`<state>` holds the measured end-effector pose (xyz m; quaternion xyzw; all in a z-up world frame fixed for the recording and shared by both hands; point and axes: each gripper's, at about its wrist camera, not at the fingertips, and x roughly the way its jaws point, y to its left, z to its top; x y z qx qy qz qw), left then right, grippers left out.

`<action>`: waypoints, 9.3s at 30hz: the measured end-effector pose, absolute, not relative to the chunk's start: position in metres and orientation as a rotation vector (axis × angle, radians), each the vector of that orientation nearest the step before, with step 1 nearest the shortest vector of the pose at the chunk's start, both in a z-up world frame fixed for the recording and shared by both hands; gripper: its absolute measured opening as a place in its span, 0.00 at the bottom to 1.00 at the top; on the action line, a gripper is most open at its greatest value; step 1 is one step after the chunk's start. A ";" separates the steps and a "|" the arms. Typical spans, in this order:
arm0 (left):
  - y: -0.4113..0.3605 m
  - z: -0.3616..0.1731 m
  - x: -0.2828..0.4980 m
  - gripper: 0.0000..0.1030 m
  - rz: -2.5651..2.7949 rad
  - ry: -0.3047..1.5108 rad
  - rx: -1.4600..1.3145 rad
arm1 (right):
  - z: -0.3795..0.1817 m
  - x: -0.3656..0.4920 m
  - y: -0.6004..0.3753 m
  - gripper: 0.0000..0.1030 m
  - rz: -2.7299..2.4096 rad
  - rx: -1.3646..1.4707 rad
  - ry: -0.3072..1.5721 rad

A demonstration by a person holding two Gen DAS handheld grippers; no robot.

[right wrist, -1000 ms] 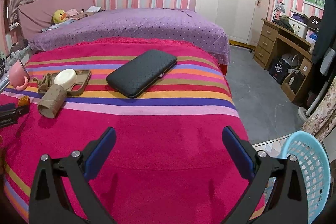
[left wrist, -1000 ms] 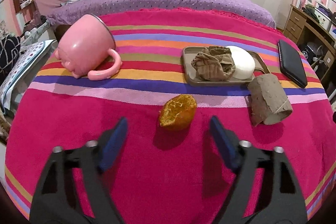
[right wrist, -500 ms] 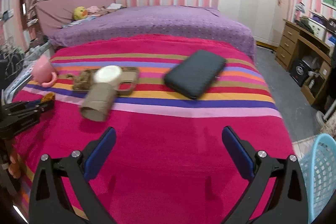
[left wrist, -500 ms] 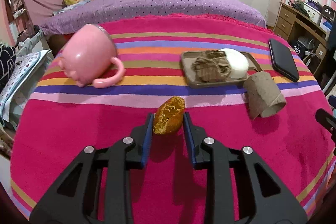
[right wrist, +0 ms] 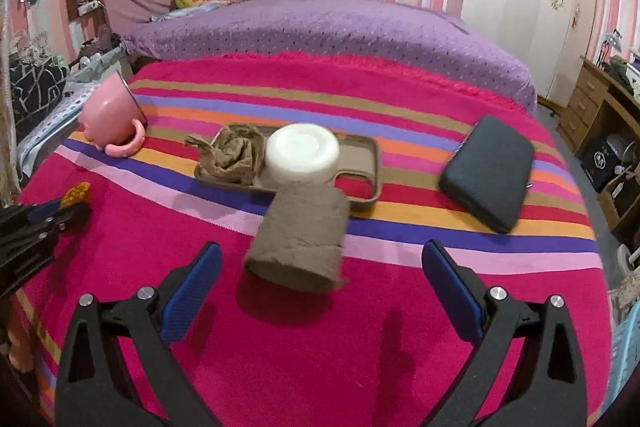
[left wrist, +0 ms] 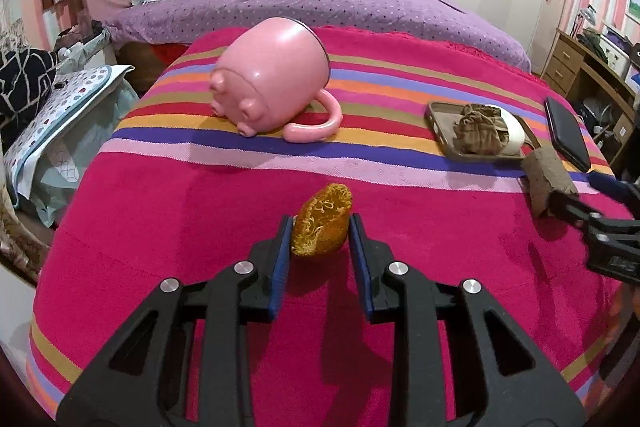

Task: Collect trash
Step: 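Grasp the cardboard tube with the right gripper while the left holds the peel, then carry the orange peel and cardboard tube over the blue basket, then open the left gripper over the basket while the right releases the tube, then move both open grippers back over the bed toward the tray, then grasp the crumpled brown paper bag on the tray with the left gripper, then grasp the white round lid from the tray with the right gripper, then carry the brown paper bag and white lid over the blue basket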

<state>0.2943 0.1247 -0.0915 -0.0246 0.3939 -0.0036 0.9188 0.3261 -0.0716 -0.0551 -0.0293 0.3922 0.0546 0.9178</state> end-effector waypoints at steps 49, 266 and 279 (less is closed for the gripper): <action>-0.117 -0.039 0.226 0.26 -0.192 0.660 0.049 | -0.011 0.190 -0.336 0.45 -0.099 0.049 0.621; -0.028 -0.021 0.231 0.49 -0.051 0.616 0.070 | 0.019 0.198 -0.250 0.59 -0.004 -0.041 0.580; -0.076 -0.022 0.177 0.49 -0.082 0.576 0.044 | 0.007 0.140 -0.293 0.59 -0.047 -0.052 0.550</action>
